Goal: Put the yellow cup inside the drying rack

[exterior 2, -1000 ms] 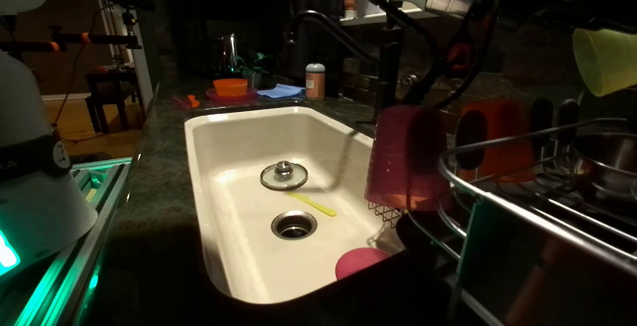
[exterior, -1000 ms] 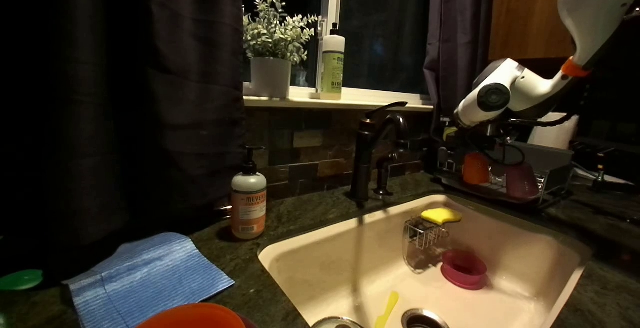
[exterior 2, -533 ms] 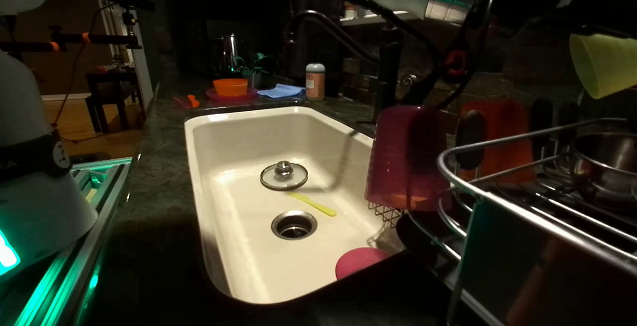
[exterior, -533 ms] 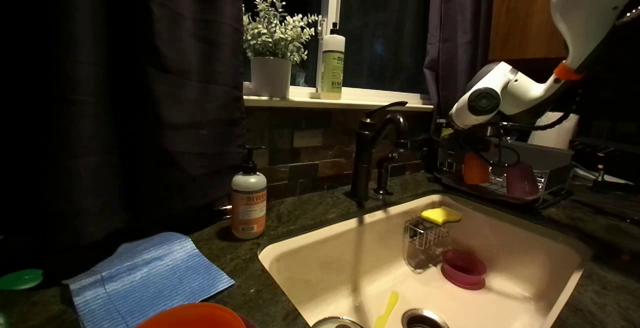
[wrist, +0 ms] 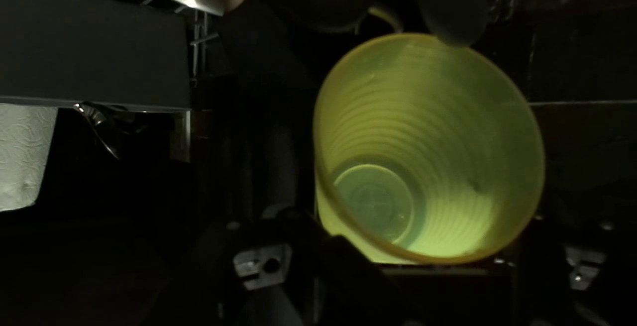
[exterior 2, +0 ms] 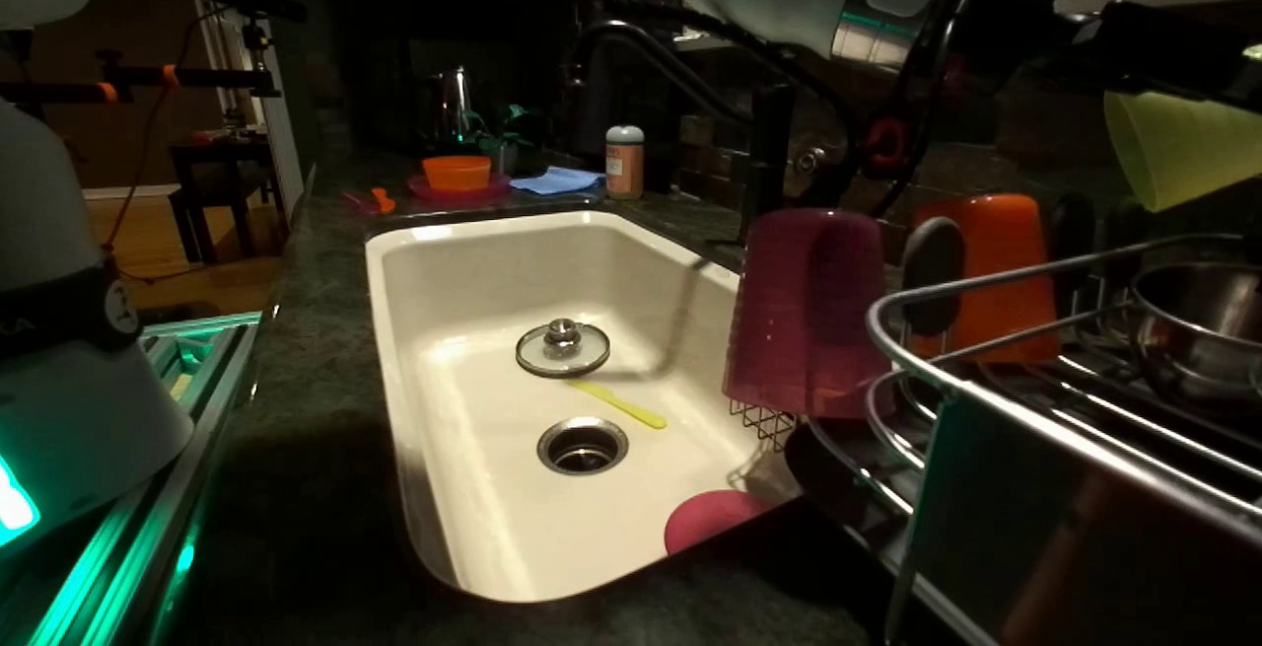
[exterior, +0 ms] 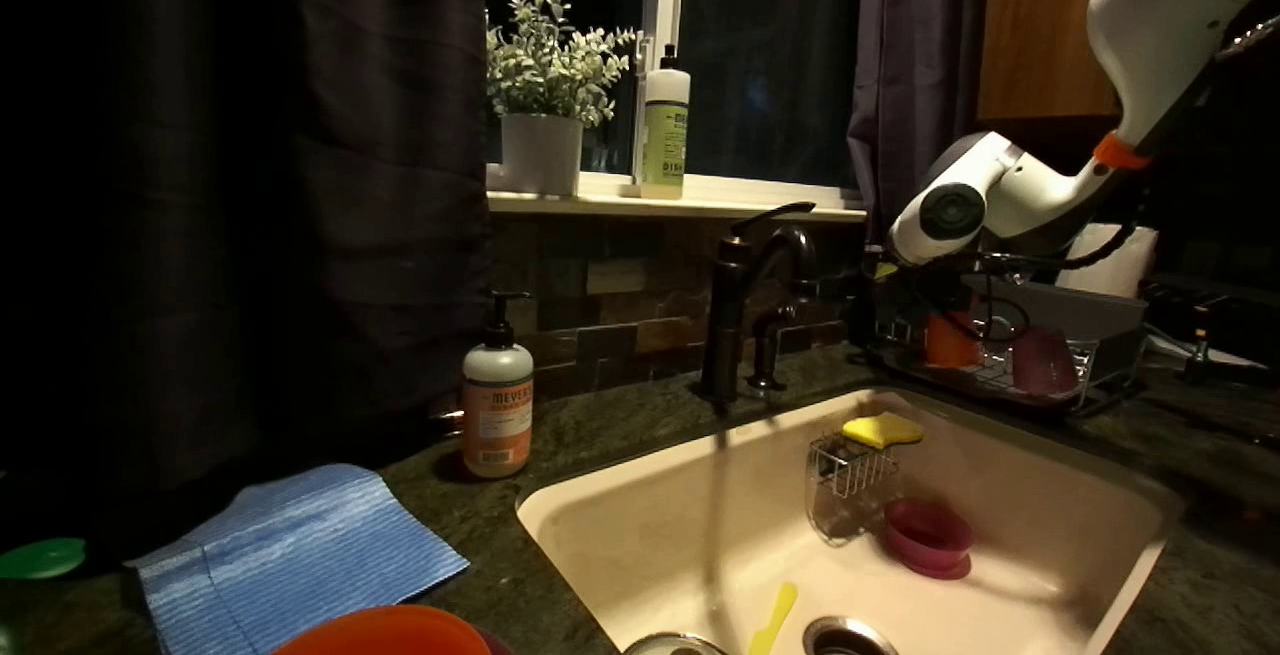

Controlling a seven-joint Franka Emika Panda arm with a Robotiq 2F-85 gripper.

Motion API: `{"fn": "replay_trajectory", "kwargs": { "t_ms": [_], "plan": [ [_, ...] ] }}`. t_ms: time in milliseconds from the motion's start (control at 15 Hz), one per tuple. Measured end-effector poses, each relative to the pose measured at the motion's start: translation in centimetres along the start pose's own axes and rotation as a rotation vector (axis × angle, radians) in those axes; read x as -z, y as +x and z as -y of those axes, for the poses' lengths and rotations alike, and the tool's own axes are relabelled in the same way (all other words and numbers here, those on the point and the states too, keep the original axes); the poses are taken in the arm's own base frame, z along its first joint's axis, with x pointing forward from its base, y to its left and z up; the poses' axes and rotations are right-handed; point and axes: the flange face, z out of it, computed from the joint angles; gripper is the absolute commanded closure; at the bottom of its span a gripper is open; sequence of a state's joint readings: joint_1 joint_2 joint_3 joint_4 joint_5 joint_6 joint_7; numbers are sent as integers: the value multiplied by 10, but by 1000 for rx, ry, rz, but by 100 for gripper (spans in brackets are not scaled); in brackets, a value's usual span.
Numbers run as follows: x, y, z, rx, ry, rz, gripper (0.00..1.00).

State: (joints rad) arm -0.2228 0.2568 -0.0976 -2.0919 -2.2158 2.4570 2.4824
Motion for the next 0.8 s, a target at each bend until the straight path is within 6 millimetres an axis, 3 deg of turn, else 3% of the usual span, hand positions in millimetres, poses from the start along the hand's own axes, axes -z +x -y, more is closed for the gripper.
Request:
{"fn": "replay_trajectory", "kwargs": {
  "t_ms": [800],
  "plan": [
    [-3, -10, 8, 25, -77, -32, 53]
  ]
}}
